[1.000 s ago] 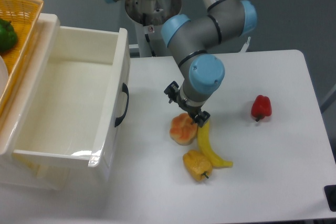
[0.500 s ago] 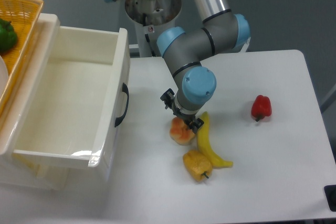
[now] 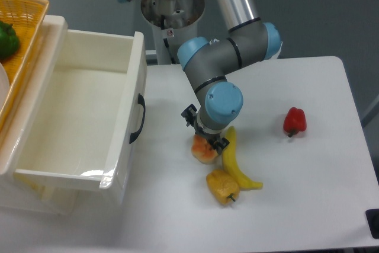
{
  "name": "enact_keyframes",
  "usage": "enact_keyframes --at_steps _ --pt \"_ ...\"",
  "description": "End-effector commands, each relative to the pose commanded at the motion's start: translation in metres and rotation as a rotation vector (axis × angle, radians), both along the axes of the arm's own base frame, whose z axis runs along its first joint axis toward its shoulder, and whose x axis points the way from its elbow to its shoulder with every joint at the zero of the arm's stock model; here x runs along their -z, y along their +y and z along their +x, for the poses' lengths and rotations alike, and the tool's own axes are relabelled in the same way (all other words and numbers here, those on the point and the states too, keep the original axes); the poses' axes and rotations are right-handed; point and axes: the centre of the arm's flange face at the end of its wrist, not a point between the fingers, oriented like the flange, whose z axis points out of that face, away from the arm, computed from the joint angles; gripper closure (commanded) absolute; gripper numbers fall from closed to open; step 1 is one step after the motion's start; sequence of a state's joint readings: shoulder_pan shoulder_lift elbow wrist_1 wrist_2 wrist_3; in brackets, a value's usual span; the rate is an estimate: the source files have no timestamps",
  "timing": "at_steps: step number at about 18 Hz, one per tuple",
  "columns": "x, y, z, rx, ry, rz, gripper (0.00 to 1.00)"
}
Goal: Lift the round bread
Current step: 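Lower the gripper around the bread roll and close on it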
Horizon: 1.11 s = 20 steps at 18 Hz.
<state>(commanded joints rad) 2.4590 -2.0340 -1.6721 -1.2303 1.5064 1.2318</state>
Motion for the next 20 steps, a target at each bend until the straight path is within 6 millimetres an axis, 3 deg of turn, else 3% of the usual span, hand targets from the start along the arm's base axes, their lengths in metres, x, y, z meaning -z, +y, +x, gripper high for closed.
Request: enact_keyframes --at_steps 20 --pt "0.023 0.006 0.003 0.015 0.018 -0.02 0.0"
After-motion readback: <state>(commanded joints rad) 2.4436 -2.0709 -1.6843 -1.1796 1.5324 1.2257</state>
